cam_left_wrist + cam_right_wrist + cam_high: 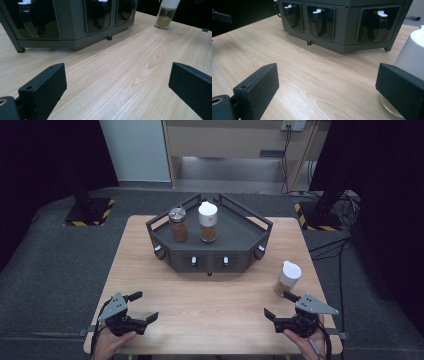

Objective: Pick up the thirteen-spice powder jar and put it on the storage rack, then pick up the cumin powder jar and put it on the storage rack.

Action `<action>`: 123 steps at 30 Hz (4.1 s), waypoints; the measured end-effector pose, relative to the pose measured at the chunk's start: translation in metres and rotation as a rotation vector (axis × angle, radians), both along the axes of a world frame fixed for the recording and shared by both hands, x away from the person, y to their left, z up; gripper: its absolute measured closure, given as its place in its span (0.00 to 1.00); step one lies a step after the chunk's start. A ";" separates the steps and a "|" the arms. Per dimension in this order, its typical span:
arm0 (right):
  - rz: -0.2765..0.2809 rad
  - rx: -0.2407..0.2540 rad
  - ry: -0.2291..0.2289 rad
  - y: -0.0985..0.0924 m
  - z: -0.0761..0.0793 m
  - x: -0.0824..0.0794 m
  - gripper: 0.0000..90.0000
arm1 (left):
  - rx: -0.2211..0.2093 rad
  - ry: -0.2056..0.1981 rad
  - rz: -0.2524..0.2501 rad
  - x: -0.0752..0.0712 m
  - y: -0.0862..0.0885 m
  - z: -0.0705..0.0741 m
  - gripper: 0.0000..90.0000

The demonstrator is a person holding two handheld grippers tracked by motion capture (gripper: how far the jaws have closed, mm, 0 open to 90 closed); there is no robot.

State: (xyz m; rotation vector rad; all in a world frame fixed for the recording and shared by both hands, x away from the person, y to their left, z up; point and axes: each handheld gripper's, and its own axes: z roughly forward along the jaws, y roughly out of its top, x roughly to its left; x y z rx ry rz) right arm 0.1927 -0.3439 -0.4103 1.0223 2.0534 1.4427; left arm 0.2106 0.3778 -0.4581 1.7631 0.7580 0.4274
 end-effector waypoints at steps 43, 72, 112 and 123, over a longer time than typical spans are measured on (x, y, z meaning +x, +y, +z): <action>0.028 0.022 0.011 -0.012 -0.014 0.003 0.07 | 0.002 -0.002 -0.025 0.001 -0.001 0.001 0.01; -0.117 0.072 -0.043 -0.017 0.010 -0.017 0.03 | 0.000 0.005 -0.017 0.002 0.000 0.000 0.01; -0.237 -0.002 0.007 -0.018 0.028 0.024 0.04 | -0.009 0.000 -0.004 0.000 0.001 0.000 0.01; -0.255 -0.010 0.046 -0.015 0.022 0.049 0.06 | -0.010 0.000 -0.002 0.000 0.001 0.000 0.01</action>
